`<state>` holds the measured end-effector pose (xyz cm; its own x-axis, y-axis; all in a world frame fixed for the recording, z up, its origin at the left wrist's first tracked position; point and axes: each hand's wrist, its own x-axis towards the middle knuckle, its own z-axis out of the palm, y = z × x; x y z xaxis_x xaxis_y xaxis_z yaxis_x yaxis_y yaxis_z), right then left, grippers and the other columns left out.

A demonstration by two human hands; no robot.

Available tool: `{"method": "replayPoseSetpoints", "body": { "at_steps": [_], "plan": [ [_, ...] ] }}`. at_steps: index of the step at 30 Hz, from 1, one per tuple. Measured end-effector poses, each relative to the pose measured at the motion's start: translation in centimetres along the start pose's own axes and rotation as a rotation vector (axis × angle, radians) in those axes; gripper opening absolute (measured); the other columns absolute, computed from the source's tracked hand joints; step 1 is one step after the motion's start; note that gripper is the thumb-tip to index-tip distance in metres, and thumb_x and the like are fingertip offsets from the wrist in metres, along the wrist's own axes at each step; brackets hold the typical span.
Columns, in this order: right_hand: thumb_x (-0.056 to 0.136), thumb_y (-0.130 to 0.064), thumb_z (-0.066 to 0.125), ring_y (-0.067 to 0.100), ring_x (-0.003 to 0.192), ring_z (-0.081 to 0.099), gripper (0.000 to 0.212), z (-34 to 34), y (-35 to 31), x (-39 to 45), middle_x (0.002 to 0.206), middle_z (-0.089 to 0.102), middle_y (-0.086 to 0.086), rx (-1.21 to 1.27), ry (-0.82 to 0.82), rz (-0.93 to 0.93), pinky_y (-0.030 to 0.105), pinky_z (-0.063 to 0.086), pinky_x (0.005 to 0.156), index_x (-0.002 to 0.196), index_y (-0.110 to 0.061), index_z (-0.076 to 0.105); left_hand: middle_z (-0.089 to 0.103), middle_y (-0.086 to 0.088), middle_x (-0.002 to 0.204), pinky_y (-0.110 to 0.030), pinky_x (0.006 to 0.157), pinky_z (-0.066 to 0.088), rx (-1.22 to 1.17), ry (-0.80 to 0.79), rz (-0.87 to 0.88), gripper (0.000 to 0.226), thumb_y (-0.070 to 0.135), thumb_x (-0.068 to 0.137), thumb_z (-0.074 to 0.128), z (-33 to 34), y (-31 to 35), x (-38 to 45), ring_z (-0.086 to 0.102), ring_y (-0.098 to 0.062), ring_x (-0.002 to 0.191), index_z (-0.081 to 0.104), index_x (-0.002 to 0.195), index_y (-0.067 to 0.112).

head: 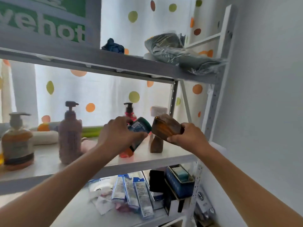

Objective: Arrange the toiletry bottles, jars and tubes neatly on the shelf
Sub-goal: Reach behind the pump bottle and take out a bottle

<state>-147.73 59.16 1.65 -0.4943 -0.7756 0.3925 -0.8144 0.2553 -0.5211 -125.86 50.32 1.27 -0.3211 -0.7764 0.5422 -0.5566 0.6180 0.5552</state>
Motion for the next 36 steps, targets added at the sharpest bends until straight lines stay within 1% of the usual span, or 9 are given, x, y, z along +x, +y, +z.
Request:
{"method": "replayPoseSetpoints", "body": {
  "at_steps": [2,7,11,15,18,23,26,32,36],
  "plan": [
    [0.064,-0.048,0.078,0.015,0.08,0.063,0.052,0.5,2.9,0.7,0.089,0.066,-0.005,0.026,0.007,0.088,0.034,0.055,0.075,0.106,-0.022,0.061,0.068,0.006,0.076,-0.031,0.064,0.054,0.0,-0.016,-0.014,0.045,0.062,0.061,0.073,2.3,1.0,0.4,0.064,-0.015,0.07,0.067,0.09,0.029],
    [0.061,-0.05,0.076,0.023,0.086,0.065,0.067,3.0,8.9,2.5,0.096,0.068,0.004,0.149,0.013,0.291,0.037,0.055,0.08,0.115,-0.012,0.062,0.065,0.007,0.077,-0.021,0.051,0.034,0.062,-0.032,-0.01,0.041,0.06,0.064,0.073,6.7,2.2,1.1,0.059,-0.01,0.068,0.067,0.087,0.026],
    [0.071,-0.034,0.079,0.027,0.091,0.061,0.062,4.4,10.8,4.8,0.099,0.061,0.009,0.365,-0.026,0.427,0.036,0.053,0.082,0.119,-0.003,0.054,0.063,0.011,0.074,-0.025,0.059,0.047,0.079,-0.003,-0.033,0.047,0.068,0.06,0.07,8.9,1.3,1.6,0.061,-0.009,0.068,0.066,0.088,0.03],
    [0.076,-0.022,0.072,0.028,0.091,0.061,0.048,5.8,10.5,7.2,0.098,0.062,0.011,0.394,-0.07,0.429,0.032,0.053,0.075,0.116,-0.003,0.054,0.065,0.01,0.076,-0.027,0.06,0.052,0.106,-0.003,-0.04,0.047,0.067,0.061,0.07,9.7,1.1,2.2,0.062,-0.01,0.067,0.066,0.089,0.029],
    [0.08,-0.016,0.067,0.027,0.092,0.06,0.041,7.5,10.1,8.8,0.099,0.061,0.011,0.343,-0.079,0.416,0.025,0.048,0.065,0.117,-0.004,0.054,0.064,0.004,0.082,-0.026,0.057,0.047,0.139,0.0,-0.057,0.048,0.068,0.06,0.069,9.9,1.2,2.9,0.062,-0.012,0.068,0.066,0.088,0.029],
    [0.082,-0.019,0.073,0.027,0.108,0.062,0.041,10.0,9.9,11.2,0.117,0.065,0.01,0.143,-0.053,0.325,0.035,0.051,0.094,0.119,-0.011,0.058,0.065,0.005,0.08,-0.024,0.053,0.042,0.158,0.017,-0.056,0.045,0.064,0.061,0.071,9.8,1.3,3.1,0.06,-0.011,0.068,0.066,0.086,0.026],
    [0.084,-0.022,0.072,0.026,0.104,0.063,0.038,11.6,10.2,11.9,0.112,0.065,0.009,0.021,-0.046,0.286,0.034,0.052,0.089,0.118,-0.013,0.056,0.066,0.006,0.076,-0.025,0.053,0.044,0.164,0.024,-0.048,0.045,0.064,0.062,0.071,9.5,1.1,3.0,0.06,-0.011,0.066,0.065,0.085,0.026],
    [0.088,-0.022,0.066,0.023,0.097,0.064,0.033,13.3,10.4,12.4,0.106,0.065,0.005,-0.229,-0.008,0.192,0.029,0.045,0.071,0.118,-0.015,0.054,0.066,0.009,0.082,-0.031,0.067,0.055,0.117,0.017,-0.074,0.044,0.063,0.063,0.072,9.6,0.5,2.7,0.063,-0.012,0.073,0.063,0.089,0.028],
    [0.084,-0.035,0.068,0.025,0.1,0.061,0.042,12.6,9.7,11.7,0.107,0.062,0.006,-0.315,-0.057,0.202,0.036,0.052,0.084,0.118,-0.015,0.054,0.068,0.012,0.079,-0.031,0.066,0.055,0.106,0.012,-0.086,0.05,0.069,0.06,0.069,9.3,-0.6,1.8,0.064,-0.009,0.07,0.066,0.092,0.031]
  ]
}}
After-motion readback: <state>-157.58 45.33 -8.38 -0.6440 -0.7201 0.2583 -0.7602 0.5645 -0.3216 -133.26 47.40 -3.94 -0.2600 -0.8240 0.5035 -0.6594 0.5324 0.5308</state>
